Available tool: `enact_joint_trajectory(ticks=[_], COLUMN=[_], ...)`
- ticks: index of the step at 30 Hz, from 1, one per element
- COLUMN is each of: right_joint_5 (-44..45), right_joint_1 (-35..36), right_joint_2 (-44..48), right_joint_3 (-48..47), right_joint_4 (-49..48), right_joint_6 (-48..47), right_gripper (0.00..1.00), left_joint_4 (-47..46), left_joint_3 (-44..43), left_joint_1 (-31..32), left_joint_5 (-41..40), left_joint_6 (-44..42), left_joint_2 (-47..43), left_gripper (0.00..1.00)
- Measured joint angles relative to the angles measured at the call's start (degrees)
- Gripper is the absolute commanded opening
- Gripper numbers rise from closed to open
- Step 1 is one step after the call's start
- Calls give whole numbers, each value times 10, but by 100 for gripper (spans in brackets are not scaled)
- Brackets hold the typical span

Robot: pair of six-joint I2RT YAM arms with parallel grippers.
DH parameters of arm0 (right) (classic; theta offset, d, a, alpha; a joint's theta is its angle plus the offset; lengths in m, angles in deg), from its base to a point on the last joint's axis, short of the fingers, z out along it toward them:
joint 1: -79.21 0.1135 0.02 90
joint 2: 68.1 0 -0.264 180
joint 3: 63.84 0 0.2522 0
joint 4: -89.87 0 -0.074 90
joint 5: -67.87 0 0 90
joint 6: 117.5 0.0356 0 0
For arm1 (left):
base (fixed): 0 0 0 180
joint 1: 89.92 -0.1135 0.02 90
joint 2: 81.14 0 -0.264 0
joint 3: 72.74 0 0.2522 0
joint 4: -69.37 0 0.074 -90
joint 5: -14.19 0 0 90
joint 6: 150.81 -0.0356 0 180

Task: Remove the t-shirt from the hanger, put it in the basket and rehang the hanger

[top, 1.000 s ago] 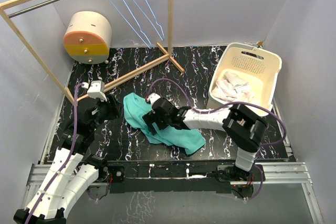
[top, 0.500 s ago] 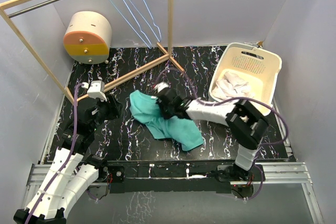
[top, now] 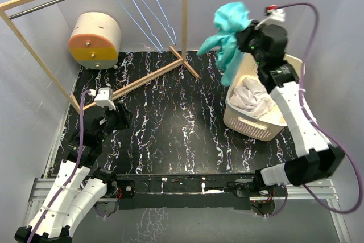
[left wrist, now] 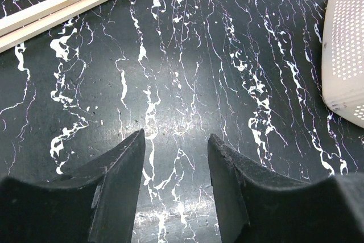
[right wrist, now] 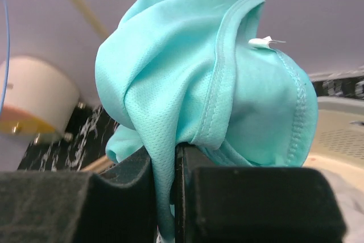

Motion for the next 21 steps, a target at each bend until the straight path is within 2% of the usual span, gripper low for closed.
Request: enact_joint_trajectory(ticks=[6,12,13,15,16,18,20,21], right_joint_5=[113,210,221,233,235,229,217,208], right_joint_1=[-32,-31,-33,-37,-38,-40,-40,-40], right_joint_2=[112,189,195,197,195,171,152,148], right_joint_3=[-7,74,98,149,173,213,238,247], right_joint_4=[6,3,3,6,12,35,65,80], right_joint_6=[-19,-36,-36,-31,-25,-14,-1,4], right_gripper=[8,9,15,41,60,81,97,98], left_joint_4=[0,0,0,0,0,0,0,0], left_joint_3=[0,0,0,0,0,0,0,0], left_joint_1=[0,0,0,0,0,0,0,0], left_joint_5=[0,2,2,2,3,3,4,4], left_joint_6=[0,1,1,1,1,1,1,1], left_joint_2=[0,0,0,0,0,0,0,0], left_gripper=[46,46,46,46,46,47,47,47])
